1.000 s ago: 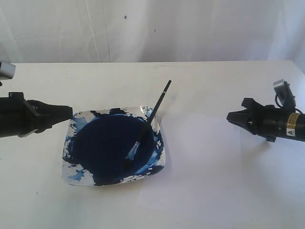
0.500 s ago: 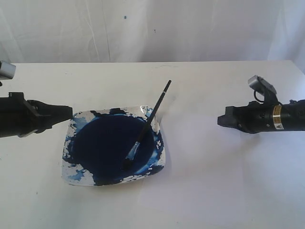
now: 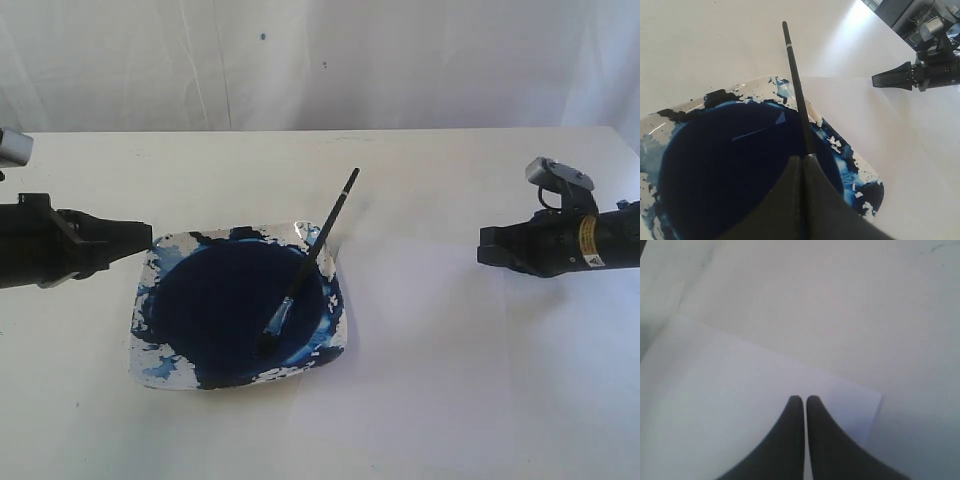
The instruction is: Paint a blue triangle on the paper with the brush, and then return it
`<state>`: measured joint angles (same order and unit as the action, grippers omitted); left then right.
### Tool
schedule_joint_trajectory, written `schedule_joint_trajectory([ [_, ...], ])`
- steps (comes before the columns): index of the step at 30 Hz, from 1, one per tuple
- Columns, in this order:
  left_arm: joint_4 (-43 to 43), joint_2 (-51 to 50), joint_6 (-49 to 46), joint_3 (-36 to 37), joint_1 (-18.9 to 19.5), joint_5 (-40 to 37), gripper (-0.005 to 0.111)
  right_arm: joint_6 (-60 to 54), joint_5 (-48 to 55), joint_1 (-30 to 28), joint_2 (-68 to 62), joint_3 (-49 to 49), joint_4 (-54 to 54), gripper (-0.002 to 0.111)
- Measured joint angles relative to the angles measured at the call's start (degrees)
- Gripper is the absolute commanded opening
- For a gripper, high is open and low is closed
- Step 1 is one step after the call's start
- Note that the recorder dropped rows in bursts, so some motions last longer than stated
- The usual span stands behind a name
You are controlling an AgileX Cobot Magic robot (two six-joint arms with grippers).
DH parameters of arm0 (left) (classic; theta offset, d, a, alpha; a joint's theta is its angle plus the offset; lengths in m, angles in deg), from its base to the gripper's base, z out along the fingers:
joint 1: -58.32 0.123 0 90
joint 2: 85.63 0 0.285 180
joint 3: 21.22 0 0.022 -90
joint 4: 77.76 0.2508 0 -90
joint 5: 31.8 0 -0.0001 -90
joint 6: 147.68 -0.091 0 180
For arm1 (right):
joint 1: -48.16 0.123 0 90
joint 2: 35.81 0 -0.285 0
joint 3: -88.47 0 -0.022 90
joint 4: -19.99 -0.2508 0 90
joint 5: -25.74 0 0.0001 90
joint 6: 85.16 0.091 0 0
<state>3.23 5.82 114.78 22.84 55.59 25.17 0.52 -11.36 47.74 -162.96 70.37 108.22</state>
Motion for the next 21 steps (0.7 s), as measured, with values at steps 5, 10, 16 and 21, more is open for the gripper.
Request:
schedule_joint_trajectory([
  [5,-0.2,0.0,-0.7,0.0,0.0,0.0,0.000,0.0,1.6,0.0,0.0,0.1,0.2,0.003],
  [10,-1.8,0.0,-5.2,0.0,0.0,0.0,0.000,0.0,2.6,0.0,0.0,0.1,0.2,0.003],
  [16,-3.5,0.0,-7.2,0.0,0.0,0.1,0.000,0.0,2.7,0.0,0.0,0.1,0.3,0.003],
  [21,-19.4,-0.2,-21.1,-0.3,-2.1,-1.1,0.000,0.0,2.7,0.0,0.0,0.2,0.3,0.003],
])
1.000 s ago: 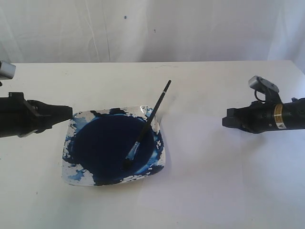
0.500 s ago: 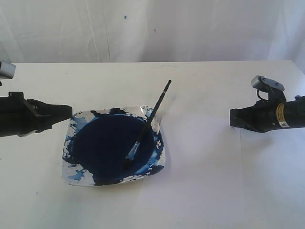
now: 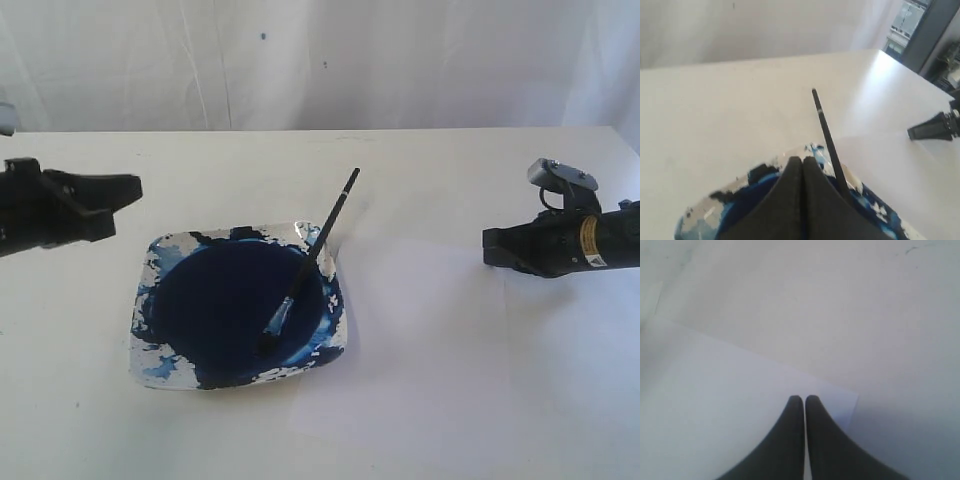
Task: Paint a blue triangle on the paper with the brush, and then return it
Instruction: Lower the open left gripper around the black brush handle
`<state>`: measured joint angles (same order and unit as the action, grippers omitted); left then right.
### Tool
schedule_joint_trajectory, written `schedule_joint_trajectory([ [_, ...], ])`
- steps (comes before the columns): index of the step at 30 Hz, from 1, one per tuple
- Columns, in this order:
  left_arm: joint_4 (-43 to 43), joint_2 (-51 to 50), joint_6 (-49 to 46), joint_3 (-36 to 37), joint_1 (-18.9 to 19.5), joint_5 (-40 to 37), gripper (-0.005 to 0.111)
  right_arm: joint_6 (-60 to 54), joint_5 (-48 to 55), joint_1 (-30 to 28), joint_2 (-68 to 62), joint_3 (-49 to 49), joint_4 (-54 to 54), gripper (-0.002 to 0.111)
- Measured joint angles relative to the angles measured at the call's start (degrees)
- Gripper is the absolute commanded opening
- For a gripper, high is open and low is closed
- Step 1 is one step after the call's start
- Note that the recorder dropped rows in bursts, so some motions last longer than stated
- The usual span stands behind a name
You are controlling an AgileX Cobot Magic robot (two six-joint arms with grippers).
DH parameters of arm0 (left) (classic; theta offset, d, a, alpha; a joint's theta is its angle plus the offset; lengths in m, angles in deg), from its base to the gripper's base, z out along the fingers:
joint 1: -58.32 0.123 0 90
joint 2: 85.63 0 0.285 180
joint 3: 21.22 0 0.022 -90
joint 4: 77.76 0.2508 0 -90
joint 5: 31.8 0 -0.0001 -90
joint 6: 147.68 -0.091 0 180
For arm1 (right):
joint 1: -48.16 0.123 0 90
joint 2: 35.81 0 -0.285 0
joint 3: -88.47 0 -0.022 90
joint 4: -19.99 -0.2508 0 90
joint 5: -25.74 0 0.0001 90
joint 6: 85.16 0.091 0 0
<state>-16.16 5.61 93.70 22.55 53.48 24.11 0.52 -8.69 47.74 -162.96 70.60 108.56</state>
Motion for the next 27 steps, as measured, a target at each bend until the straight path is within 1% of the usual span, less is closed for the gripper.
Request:
schedule_joint_trajectory([
  [1,-2.3,-0.3,-2.6,-0.6,-0.9,-0.1,0.000,0.0,0.1,0.0,0.0,0.0,0.0,0.003],
  [2,-6.1,-1.7,-6.7,-3.3,-3.6,-1.2,0.000,0.0,0.1,0.0,0.0,0.0,0.0,0.003],
  [3,-7.7,-3.9,-8.3,-7.0,-6.6,-4.2,0.000,0.0,0.1,0.0,0.0,0.0,0.0,0.003],
  [4,-8.0,-5.5,-8.7,-9.5,-8.5,-6.8,0.000,0.0,0.1,0.0,0.0,0.0,0.0,0.003],
  [5,-8.0,-9.4,-9.3,-14.7,-12.0,-13.0,0.000,0.0,0.1,0.0,0.0,0.0,0.0,0.003],
  [6,-8.0,-11.7,-9.4,-17.9,-13.5,-16.2,0.000,0.0,0.1,0.0,0.0,0.0,0.0,0.003],
  [7,-8.1,-16.1,-9.6,-24.6,-15.8,-21.0,0.000,0.0,0.1,0.0,0.0,0.0,0.0,0.003],
  [8,-8.0,-18.6,-9.2,-28.0,-16.9,-23.3,0.001,0.0,0.1,0.0,0.0,0.0,0.0,0.003],
  [9,-7.7,-23.0,-8.1,-33.9,-18.4,-26.4,0.004,0.0,0.1,0.0,0.0,0.0,0.0,0.003],
  [12,-4.7,-29.6,-4.7,-42.2,-20.3,-31.2,0.019,0.0,0.1,0.0,0.0,0.0,0.0,0.003],
  [16,1.6,-36.6,1.1,-51.8,-23.0,-36.8,0.045,0.0,0.1,0.0,0.0,0.0,0.0,0.003],
  [18,3.7,-40.2,3.3,-56.4,-24.6,-40.1,0.055,0.0,0.1,0.0,0.0,0.0,0.0,0.003],
  [19,4.2,-41.9,3.9,-58.1,-25.2,-42.0,0.057,0.0,0.1,0.0,0.0,0.0,0.0,0.003],
  [21,4.6,-44.9,4.7,-62.2,-26.7,-45.5,0.059,0.0,0.1,0.0,0.0,0.0,0.0,0.003],
  [27,5.2,-51.8,5.2,-71.4,-30.1,-50.2,0.059,0.0,0.1,0.0,0.0,0.0,0.0,0.003],
])
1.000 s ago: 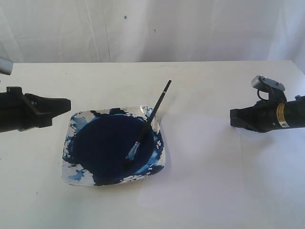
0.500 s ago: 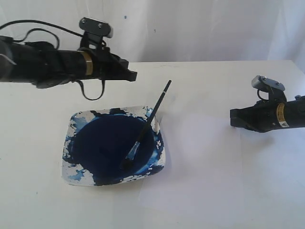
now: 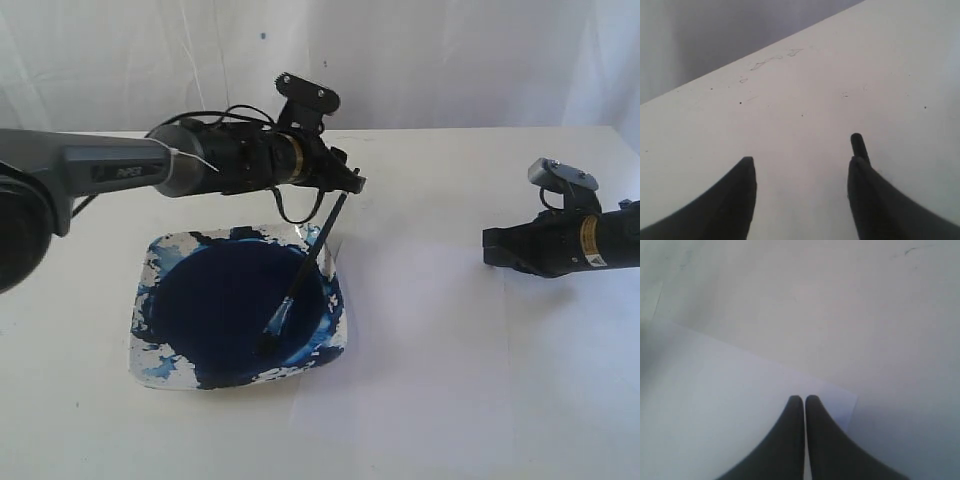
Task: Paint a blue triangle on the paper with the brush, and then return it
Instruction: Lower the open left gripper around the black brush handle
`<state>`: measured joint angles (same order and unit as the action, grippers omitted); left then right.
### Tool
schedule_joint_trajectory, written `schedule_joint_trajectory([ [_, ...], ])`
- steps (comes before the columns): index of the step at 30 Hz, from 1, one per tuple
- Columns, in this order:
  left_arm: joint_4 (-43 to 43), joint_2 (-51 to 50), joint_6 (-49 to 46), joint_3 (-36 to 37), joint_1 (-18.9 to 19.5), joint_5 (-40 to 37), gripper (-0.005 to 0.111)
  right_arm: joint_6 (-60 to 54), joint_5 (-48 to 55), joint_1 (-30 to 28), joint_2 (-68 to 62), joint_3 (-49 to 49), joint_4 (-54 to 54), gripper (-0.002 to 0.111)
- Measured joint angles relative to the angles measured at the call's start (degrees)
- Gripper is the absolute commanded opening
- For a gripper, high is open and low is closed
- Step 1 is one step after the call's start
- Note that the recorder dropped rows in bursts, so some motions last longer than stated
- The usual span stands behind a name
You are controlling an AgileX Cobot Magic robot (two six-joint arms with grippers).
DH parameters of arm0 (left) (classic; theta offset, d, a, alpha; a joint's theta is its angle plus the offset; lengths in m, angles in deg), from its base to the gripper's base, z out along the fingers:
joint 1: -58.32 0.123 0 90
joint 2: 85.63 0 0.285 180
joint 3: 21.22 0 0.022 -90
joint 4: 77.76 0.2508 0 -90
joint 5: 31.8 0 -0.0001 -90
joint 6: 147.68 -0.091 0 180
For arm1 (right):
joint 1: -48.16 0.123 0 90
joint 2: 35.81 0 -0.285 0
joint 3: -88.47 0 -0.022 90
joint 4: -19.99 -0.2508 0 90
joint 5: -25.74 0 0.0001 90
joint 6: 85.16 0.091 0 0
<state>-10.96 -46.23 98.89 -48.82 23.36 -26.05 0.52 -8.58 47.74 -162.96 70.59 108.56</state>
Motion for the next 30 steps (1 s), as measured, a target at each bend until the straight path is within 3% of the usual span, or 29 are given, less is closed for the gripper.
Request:
schedule_joint_trajectory([
  [10,-1.5,-2.8,3.8,-2.9,-2.4,-5.7,0.059,0.0,0.0,0.0,0.0,0.0,0.0,0.003],
  [30,-2.3,-2.8,4.1,-2.8,-3.4,-4.2,0.059,0.0,0.0,0.0,0.0,0.0,0.0,0.003],
])
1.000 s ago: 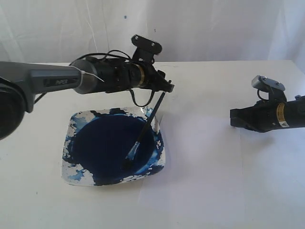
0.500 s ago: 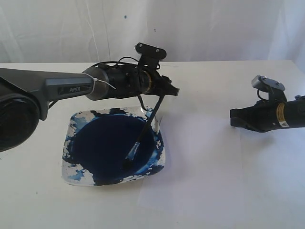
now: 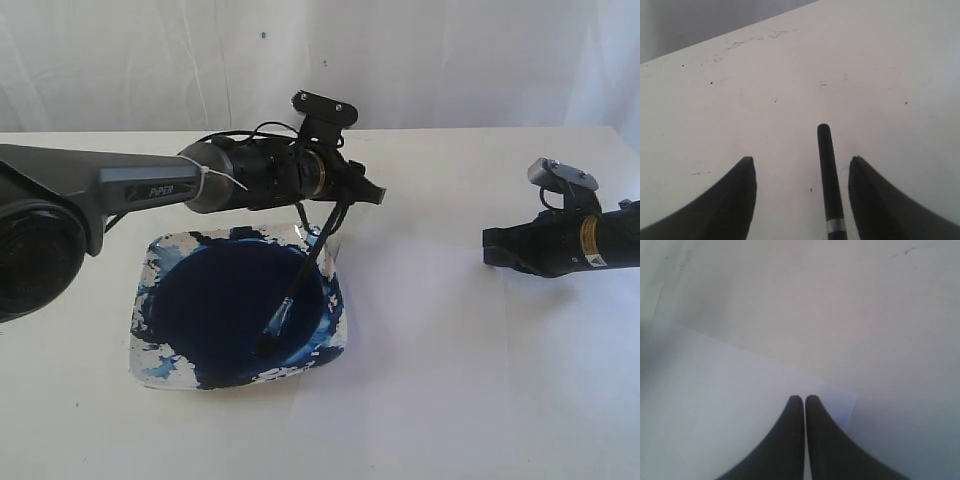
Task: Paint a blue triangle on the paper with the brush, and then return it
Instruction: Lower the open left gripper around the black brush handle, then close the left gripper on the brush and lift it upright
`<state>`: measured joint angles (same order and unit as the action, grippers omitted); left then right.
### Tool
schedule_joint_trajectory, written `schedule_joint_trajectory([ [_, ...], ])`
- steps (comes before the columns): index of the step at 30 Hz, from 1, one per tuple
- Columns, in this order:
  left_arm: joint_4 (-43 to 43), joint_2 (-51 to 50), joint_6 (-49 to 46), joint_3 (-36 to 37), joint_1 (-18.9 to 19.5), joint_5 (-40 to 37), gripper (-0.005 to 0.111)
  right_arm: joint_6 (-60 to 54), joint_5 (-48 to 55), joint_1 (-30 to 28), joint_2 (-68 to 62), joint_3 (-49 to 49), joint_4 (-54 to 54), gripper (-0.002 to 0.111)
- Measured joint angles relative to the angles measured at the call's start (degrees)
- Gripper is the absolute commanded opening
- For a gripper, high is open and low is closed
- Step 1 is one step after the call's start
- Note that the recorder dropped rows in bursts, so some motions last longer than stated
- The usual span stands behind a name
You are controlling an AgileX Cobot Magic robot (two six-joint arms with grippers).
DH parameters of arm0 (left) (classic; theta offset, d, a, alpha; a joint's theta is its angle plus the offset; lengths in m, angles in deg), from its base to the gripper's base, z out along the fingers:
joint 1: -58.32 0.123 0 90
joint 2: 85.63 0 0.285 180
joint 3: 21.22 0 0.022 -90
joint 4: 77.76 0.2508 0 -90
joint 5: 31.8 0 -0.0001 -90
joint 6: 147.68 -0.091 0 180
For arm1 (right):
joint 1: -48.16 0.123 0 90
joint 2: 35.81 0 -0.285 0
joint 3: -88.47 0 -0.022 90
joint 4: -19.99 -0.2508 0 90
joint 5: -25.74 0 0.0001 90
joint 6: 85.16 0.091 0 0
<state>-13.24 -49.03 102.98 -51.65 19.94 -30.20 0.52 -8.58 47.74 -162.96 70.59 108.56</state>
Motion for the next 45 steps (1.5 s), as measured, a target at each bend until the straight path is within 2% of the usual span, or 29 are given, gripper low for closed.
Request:
schedule_joint_trajectory([
  [6,0.0,0.0,0.0,1.8,-2.0,-0.8,0.059,0.0,0.0,0.0,0.0,0.0,0.0,0.003],
  [13,0.1,0.0,-0.2,2.3,-2.8,-6.3,0.056,0.0,0.0,0.0,0.0,0.0,0.0,0.003],
  [21,0.1,0.0,-0.2,2.3,-2.8,-6.9,0.027,0.0,0.0,0.0,0.0,0.0,0.0,0.003],
  [31,0.1,0.0,-0.4,2.3,-2.8,-6.9,0.000,0.0,0.0,0.0,0.0,0.0,0.0,0.003],
  [45,3.2,0.2,-0.4,1.3,-2.8,-7.5,0.000,0.0,0.0,0.0,0.0,0.0,0.0,0.003],
])
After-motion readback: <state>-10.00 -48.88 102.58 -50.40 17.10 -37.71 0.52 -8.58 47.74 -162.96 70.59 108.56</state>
